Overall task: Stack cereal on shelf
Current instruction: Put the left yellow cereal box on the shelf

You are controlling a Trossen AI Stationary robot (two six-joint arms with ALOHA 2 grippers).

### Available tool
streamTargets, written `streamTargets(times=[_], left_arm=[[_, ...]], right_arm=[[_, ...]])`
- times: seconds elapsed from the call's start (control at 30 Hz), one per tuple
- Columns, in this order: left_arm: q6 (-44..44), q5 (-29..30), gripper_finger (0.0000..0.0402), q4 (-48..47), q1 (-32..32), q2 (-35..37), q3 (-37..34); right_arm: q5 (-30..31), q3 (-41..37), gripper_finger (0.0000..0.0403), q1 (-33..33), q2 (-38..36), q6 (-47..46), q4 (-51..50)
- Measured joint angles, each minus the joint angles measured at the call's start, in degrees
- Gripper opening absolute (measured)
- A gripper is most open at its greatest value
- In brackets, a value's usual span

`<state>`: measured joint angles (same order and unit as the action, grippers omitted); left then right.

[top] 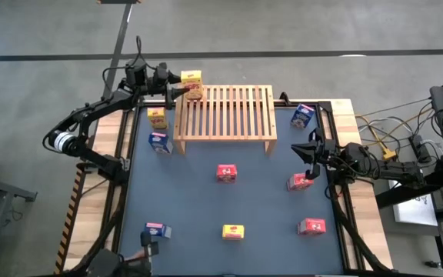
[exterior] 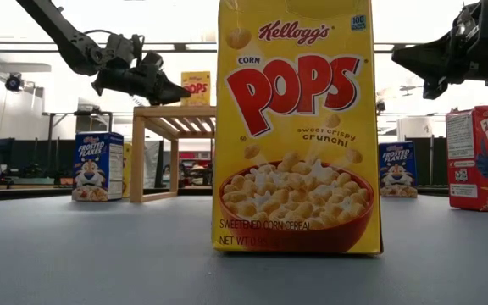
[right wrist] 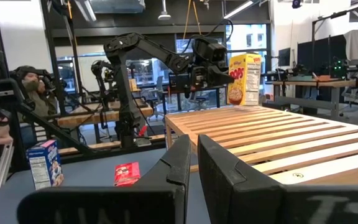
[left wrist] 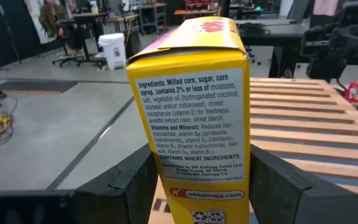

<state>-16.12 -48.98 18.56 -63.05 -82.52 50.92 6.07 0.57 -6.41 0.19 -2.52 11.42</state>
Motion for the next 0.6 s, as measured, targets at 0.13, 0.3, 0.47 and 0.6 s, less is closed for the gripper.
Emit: streamTargets(times=[0.13, 0.3, 0.47, 0.6], left_arm=[[-2.52, -0.06, 0.0194, 0.09, 0.00, 0.00, 0.00], [-5.95, -0.06, 0.0194, 0.08, 0.00, 0.00, 0.00], [-7.11, 0.16, 0.0194, 0.07, 0.00, 0.00, 0.00], [-7.19, 0.49, 0.0194, -0.58, 0.00, -0.01, 0.00]], right_arm=[[-0.01, 0.00, 0.0022, 0.00, 0.00, 0.03, -0.01], [0.01, 0.00, 0.0022, 0.01, 0.01, -0.03, -0.01], [0.02, -0.01, 0.0022, 0.01, 0.02, -0.03, -0.02], [0.02, 0.01, 0.0022, 0.01, 0.02, -0.01, -0.02]])
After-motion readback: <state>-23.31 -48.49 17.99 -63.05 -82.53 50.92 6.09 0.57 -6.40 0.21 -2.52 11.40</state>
